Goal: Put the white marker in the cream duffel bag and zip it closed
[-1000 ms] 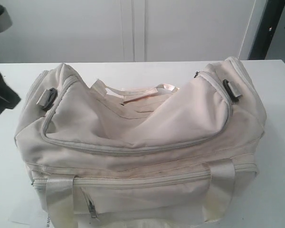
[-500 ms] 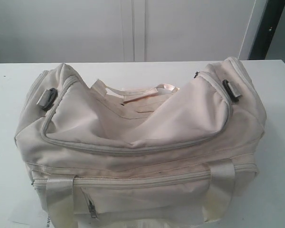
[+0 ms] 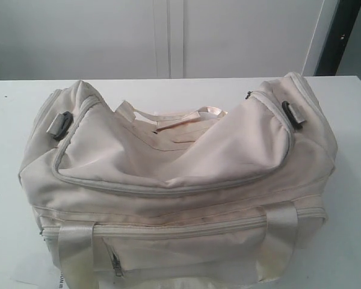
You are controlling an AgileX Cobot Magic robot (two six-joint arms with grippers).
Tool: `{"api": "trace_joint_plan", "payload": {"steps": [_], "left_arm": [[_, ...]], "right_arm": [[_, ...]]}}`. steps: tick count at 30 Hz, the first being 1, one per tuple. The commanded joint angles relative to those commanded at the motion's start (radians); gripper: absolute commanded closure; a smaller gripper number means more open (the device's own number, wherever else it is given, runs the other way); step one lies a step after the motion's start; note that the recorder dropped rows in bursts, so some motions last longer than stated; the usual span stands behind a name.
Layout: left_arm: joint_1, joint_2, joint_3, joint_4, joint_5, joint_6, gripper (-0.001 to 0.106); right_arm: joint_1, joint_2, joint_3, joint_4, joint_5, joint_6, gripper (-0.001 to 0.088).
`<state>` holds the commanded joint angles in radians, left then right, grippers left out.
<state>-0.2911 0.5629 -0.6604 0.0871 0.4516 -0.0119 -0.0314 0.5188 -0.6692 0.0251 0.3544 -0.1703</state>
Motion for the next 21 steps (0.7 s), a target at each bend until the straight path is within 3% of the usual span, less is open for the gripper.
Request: {"api": "trace_joint_plan", "payload": {"steps": [12,21], "left_arm": [[0.0,-0.233,0.204,0.0,-0.119,-0.054,0.105],[0.0,-0.38,0.254,0.0,-0.13,-0.099,0.105]], "right_arm": [[0.0,-0.274,0.233,0.027,-0.151,-0.002,0.0868],[0.0,-0.423,0.296,0.027,-0.086,-0.002,0.0868]]}}
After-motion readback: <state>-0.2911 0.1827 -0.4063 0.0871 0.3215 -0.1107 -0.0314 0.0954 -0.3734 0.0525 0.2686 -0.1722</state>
